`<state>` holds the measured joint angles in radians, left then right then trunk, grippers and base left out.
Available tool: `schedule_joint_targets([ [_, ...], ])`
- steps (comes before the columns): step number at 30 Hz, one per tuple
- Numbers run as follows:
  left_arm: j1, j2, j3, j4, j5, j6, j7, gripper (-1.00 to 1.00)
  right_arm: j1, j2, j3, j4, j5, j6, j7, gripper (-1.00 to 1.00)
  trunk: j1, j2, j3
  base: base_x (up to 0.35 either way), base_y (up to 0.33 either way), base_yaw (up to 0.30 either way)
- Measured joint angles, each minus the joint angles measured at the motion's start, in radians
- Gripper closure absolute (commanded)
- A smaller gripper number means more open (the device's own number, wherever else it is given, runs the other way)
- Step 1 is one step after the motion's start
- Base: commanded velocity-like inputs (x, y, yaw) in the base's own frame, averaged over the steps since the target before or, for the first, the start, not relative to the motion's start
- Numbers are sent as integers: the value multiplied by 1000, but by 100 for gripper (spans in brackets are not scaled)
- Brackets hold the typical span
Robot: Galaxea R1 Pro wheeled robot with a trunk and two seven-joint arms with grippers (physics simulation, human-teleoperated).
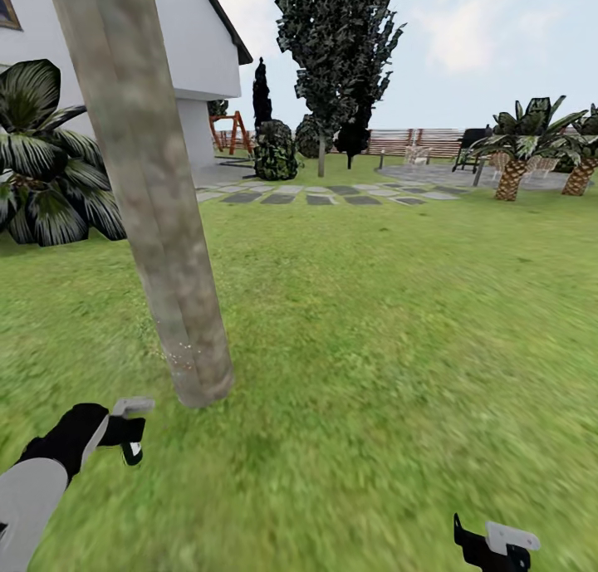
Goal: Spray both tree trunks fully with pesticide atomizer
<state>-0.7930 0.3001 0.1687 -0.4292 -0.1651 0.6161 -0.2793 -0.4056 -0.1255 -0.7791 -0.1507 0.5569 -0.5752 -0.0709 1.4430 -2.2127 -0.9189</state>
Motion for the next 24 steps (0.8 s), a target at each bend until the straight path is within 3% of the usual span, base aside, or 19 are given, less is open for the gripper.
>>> schedule_joint_targets([
  [9, -13, -11, -13, -29, -5, 28, -11, 100, 0, 0, 0, -1, 0, 0, 0, -100, 0, 0, 0, 0, 0, 1],
  [14, -4, -1, -26, -32, -14, 59, -159, 100, 0, 0, 0, 0, 0, 0, 0, -100, 0, 0, 0, 0, 0, 0],
  [18, -13, -8, -66, -38, -51, 108, -189, 100, 0, 0, 0, -1, 0, 0, 0, -100, 0, 0, 0, 0, 0, 0],
  [24, -4, -5, -79, -131, -59, 134, -194, 100, 0, 0, 0, -1, 0, 0, 0, -100, 0, 0, 0, 158, 0, 0],
])
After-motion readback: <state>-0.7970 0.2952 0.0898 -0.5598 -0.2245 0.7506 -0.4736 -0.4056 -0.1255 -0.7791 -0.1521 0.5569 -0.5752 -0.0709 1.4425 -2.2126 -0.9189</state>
